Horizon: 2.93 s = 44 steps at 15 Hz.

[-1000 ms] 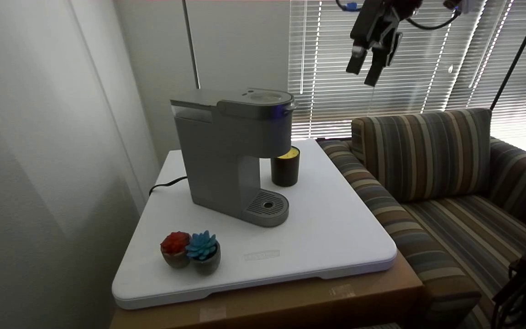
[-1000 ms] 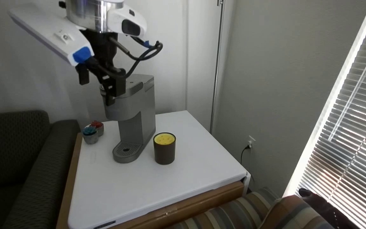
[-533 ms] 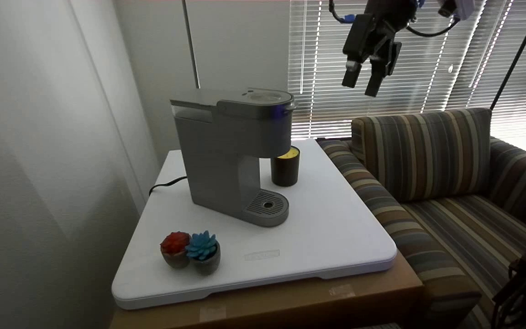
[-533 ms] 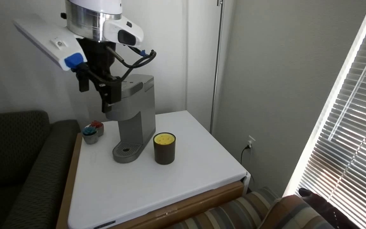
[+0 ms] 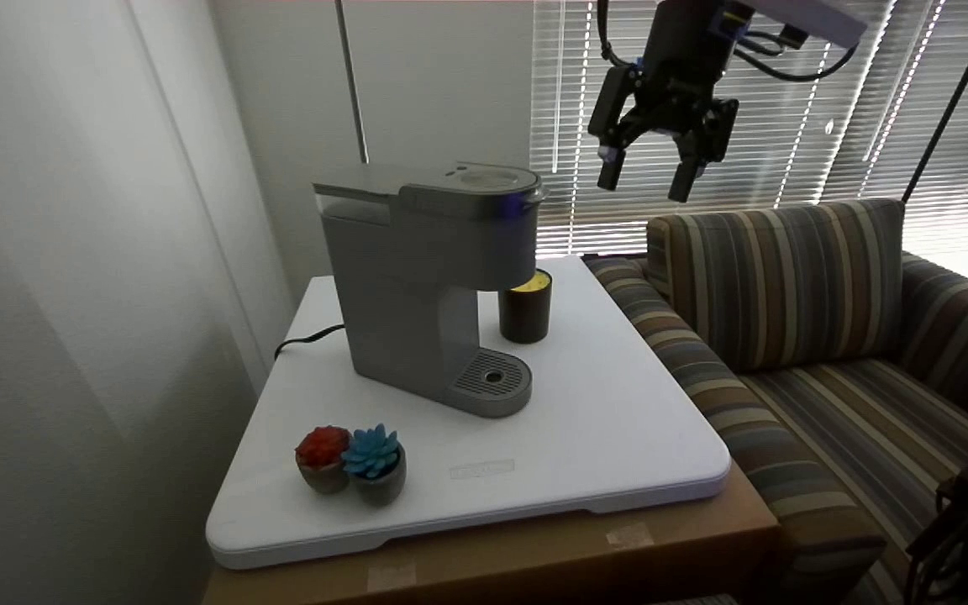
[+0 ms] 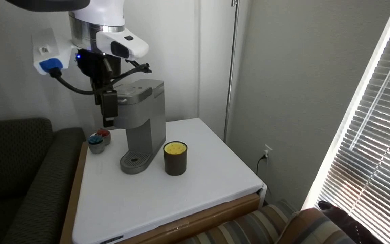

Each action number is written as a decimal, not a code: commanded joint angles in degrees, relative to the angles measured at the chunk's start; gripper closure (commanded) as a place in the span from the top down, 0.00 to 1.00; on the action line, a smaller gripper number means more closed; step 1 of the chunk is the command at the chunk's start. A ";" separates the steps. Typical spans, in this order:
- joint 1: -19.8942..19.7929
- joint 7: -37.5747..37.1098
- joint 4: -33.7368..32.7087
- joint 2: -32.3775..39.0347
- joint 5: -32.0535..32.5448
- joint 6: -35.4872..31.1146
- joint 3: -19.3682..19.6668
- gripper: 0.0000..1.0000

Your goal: Open the coffeemaker chamber

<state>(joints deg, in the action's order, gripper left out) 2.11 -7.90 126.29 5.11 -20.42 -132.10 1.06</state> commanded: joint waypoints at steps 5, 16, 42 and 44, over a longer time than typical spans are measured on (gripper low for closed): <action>0.42 -12.18 -0.54 2.22 2.18 -3.87 -1.27 1.00; 1.03 -18.97 0.42 6.18 -4.81 -12.88 -2.50 0.31; 0.37 0.24 0.67 6.76 -41.03 -19.92 -5.12 0.00; 1.05 0.43 1.22 5.36 -40.10 -20.83 -5.09 0.00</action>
<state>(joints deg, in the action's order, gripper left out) 2.92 -9.71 126.79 11.52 -59.31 -151.16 -3.65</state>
